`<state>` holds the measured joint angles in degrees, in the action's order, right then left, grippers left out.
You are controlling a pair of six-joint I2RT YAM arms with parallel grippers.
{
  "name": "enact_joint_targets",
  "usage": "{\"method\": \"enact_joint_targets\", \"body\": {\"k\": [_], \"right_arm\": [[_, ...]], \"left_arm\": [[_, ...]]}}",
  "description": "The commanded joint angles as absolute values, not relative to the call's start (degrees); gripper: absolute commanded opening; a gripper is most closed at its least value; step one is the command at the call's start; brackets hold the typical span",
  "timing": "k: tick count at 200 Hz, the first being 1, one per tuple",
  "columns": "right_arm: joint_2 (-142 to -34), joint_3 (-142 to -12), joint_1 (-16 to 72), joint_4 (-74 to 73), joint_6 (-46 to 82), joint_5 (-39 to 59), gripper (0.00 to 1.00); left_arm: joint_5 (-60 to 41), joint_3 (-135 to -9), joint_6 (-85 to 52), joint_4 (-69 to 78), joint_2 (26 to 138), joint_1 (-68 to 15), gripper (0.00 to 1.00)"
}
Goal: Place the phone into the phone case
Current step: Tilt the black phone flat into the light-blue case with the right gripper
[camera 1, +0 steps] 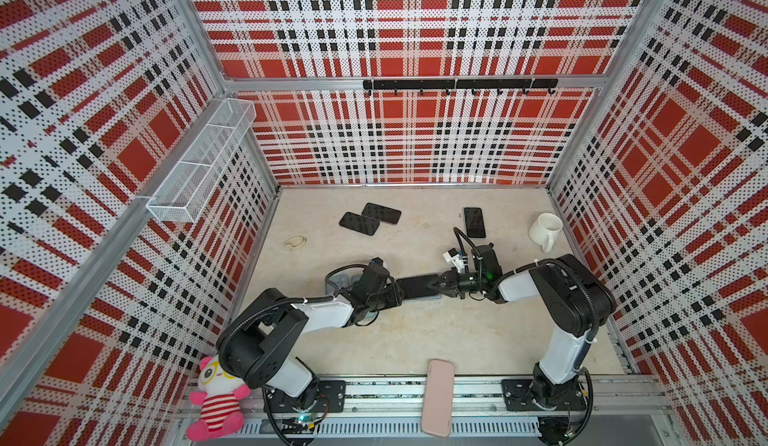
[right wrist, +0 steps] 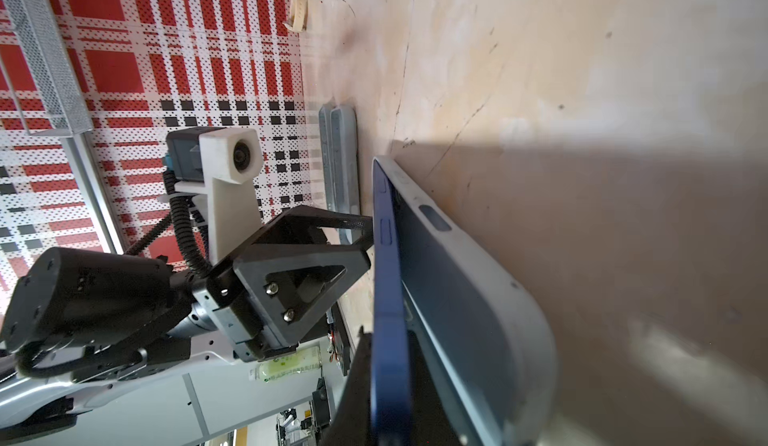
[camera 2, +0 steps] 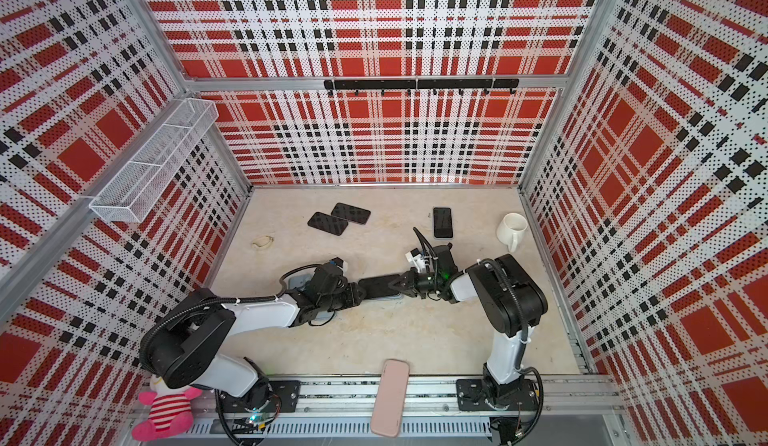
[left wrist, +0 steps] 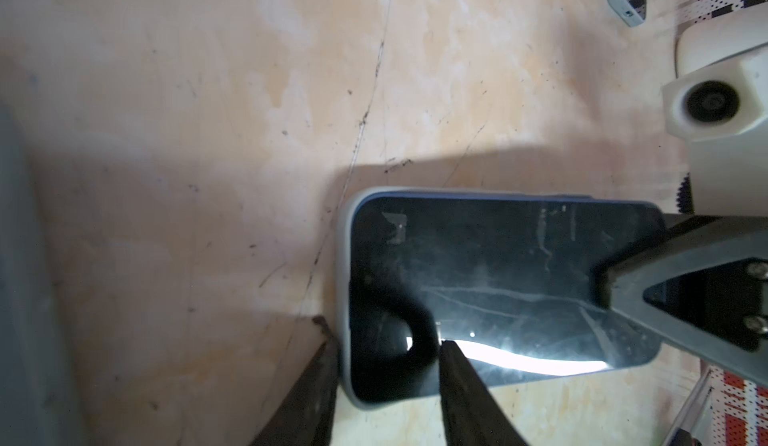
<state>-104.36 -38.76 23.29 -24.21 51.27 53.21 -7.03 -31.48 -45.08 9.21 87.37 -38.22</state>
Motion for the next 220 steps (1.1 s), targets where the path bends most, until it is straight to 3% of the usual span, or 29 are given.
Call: {"method": "enact_joint_targets", "body": {"k": [1,104,220], "right_arm": [[-102.86,-41.56,24.13,-8.47,43.86,44.01,0.14],[-101.13,-54.83,25.18,17.16,30.25,33.96,0.34],[-100.55,-57.06,25.19,24.76,26.62,26.40,0.34]], "left_arm": [[-6.96,-33.72,-42.74,9.10,87.83,-39.20,0.41],[-5.56,-34.80,-41.48,8.76,90.26,-39.11,0.35],[-4.92,-36.20,-39.65,7.24,92.47,-38.15,0.34]]}}
